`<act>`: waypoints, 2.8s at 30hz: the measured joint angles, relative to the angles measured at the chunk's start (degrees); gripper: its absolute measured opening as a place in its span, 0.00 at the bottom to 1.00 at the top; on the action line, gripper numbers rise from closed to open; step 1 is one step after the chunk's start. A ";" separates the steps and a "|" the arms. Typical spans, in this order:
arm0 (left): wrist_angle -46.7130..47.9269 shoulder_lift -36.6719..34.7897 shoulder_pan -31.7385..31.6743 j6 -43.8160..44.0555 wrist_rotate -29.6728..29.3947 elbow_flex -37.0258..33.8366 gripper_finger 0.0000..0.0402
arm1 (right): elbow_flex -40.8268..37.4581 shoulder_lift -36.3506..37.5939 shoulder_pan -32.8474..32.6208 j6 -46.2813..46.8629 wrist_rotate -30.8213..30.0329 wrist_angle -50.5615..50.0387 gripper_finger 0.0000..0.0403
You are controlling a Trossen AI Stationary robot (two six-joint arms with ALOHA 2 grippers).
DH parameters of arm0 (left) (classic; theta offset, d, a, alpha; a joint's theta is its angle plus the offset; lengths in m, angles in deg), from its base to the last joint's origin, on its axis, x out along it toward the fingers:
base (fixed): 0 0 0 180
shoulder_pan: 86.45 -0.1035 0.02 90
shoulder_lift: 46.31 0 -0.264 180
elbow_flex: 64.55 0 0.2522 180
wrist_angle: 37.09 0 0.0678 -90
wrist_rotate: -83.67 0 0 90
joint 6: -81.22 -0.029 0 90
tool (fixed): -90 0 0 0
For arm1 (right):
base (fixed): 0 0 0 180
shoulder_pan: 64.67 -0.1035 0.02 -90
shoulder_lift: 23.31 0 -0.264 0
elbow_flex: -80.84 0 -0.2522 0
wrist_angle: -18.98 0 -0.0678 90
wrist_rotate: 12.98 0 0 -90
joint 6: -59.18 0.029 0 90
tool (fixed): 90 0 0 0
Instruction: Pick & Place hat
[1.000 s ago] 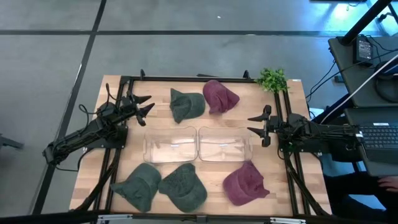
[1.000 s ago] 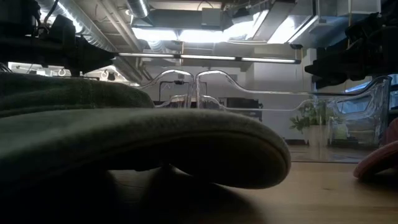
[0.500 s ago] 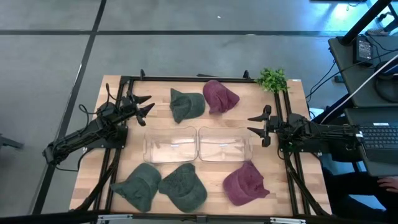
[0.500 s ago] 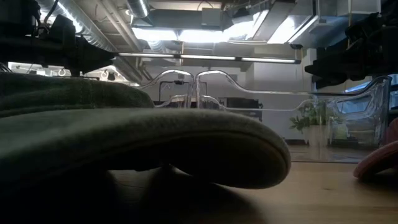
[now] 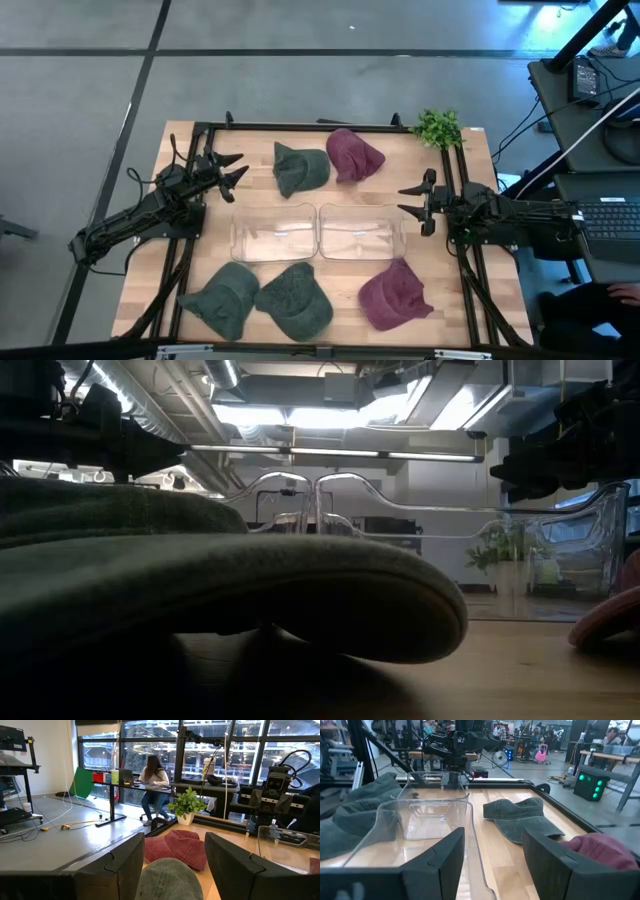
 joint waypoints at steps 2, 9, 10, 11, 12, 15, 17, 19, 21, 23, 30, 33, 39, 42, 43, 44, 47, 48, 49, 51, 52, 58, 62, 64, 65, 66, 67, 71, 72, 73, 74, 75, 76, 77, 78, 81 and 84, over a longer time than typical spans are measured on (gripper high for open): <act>0.00 -0.01 0.01 0.00 0.01 0.01 0.51 | 0.00 0.02 0.00 0.56 0.02 0.00 0.49; 0.00 -0.02 0.02 -0.01 0.00 0.00 0.51 | 0.00 0.02 0.00 1.79 0.46 0.03 0.49; 0.00 0.00 0.00 -0.02 0.00 0.00 0.51 | 0.00 0.00 0.00 1.74 0.48 0.10 0.49; 0.00 -0.02 0.00 -0.02 0.00 0.00 0.51 | 0.00 0.01 0.00 1.72 0.48 0.30 0.49; 0.02 -0.02 0.00 -0.01 0.00 0.00 0.51 | 0.00 0.00 0.00 1.72 0.48 0.46 0.49; 0.00 -0.01 0.01 -0.01 0.00 0.00 0.51 | 0.00 0.00 0.00 1.72 0.46 0.44 0.49; 0.02 -0.01 0.02 0.00 0.00 0.00 0.51 | 0.02 0.00 0.00 1.82 0.46 0.45 0.49; 0.00 0.00 0.01 0.00 0.00 0.00 0.51 | 0.00 0.00 0.00 2.86 0.46 0.44 0.49; 0.01 -0.02 0.00 0.00 0.00 0.00 0.51 | 0.00 0.00 0.00 2.94 0.45 0.42 0.49; 0.00 -0.01 0.01 0.00 0.00 0.00 0.51 | 0.00 0.00 -0.02 3.08 -0.09 0.42 0.49; -0.02 -0.01 0.02 0.12 0.00 0.00 0.51 | 0.00 -0.94 -0.01 4.46 -0.55 0.17 0.52; -0.02 0.00 0.00 1.28 0.00 0.00 0.51 | 0.00 -1.86 0.00 6.07 -0.79 0.17 0.59; -0.40 0.09 0.01 2.81 0.08 0.00 0.51 | 0.00 -3.10 0.00 7.18 -4.69 0.78 0.71; -0.42 0.14 0.00 5.26 0.04 0.04 0.51 | 0.00 -3.10 0.00 5.77 -4.61 1.01 0.73; -0.44 0.27 0.02 6.14 0.04 0.07 0.51 | 0.00 -3.10 0.00 6.04 -4.63 1.22 0.73; -0.42 0.42 0.02 6.63 0.04 0.07 0.51 | 0.00 -3.10 0.00 6.39 -4.61 1.36 0.74; -0.40 1.29 0.02 6.89 -1.00 0.07 0.51 | 0.00 -3.10 0.00 7.41 -4.65 2.12 0.74; -0.43 1.65 0.01 6.61 -1.87 0.07 0.51 | 0.00 -3.10 0.00 7.45 -4.84 2.60 0.74; -0.42 2.07 0.02 6.25 -2.75 0.09 0.51 | 0.00 -3.10 -0.01 7.47 -5.65 3.14 0.74; -0.40 3.16 0.02 5.71 -3.62 0.09 0.51 | 0.00 -3.10 0.00 7.44 -8.07 4.12 0.74; -0.46 3.70 0.02 5.51 -3.70 0.09 0.51 | 0.00 -3.10 0.00 7.31 -9.28 4.36 0.74; -4.42 6.24 0.25 6.97 -2.49 0.23 0.51 | 0.00 -3.23 0.00 8.89 -13.34 4.05 0.74; -4.28 7.70 0.89 10.06 0.18 0.18 0.51 | 0.00 -3.21 0.00 8.07 -13.79 5.41 0.74; -4.22 8.38 1.23 9.46 -0.01 0.18 0.51 | 0.00 -3.23 0.00 7.62 -13.79 8.34 0.74; -4.23 8.60 1.24 8.98 -0.24 0.17 0.51 | 0.00 -3.23 0.00 7.55 -13.94 9.96 0.74; -4.26 8.78 1.24 8.42 -0.43 0.17 0.51 | 0.00 -3.21 0.00 7.50 -14.66 11.74 0.74; -4.26 8.92 1.24 7.75 -0.95 0.18 0.51 | 0.22 -3.21 0.00 7.52 -15.71 12.69 0.74; -4.26 9.22 1.24 6.54 -3.37 0.17 0.51 | 4.16 -4.88 0.02 7.28 -19.43 12.01 0.72; -4.28 9.24 1.24 6.54 -3.41 0.17 0.51 | 5.41 -5.93 0.02 6.74 -19.61 11.97 0.72; -4.27 9.26 1.24 6.55 -3.33 0.17 0.51 | 6.74 -7.17 0.02 6.06 -19.66 11.90 0.71; -4.26 9.27 1.24 6.56 -2.97 0.17 0.51 | 8.23 -8.66 0.07 5.82 -20.01 11.46 0.70; -4.27 9.27 1.24 6.56 -2.56 0.17 0.51 | 9.98 -10.25 0.23 5.97 -21.01 10.35 0.70; -4.28 9.29 1.24 6.56 -2.31 0.17 0.51 | 11.94 -11.99 0.64 6.59 -22.25 8.55 0.69; -4.26 9.31 1.24 6.56 -2.27 0.17 0.51 | 14.03 -13.94 1.25 7.58 -23.61 6.23 0.68; -4.26 9.31 1.24 6.56 -2.28 0.17 0.51 | 16.24 -16.19 2.09 8.84 -24.53 3.68 0.68; -4.26 9.31 1.24 6.58 -2.34 0.17 0.51 | 23.76 -23.58 5.34 12.68 -23.78 -4.59 0.66; -4.66 9.31 1.24 6.58 -2.34 0.14 0.51 | 32.00 -32.08 9.30 14.89 -19.89 -13.41 0.66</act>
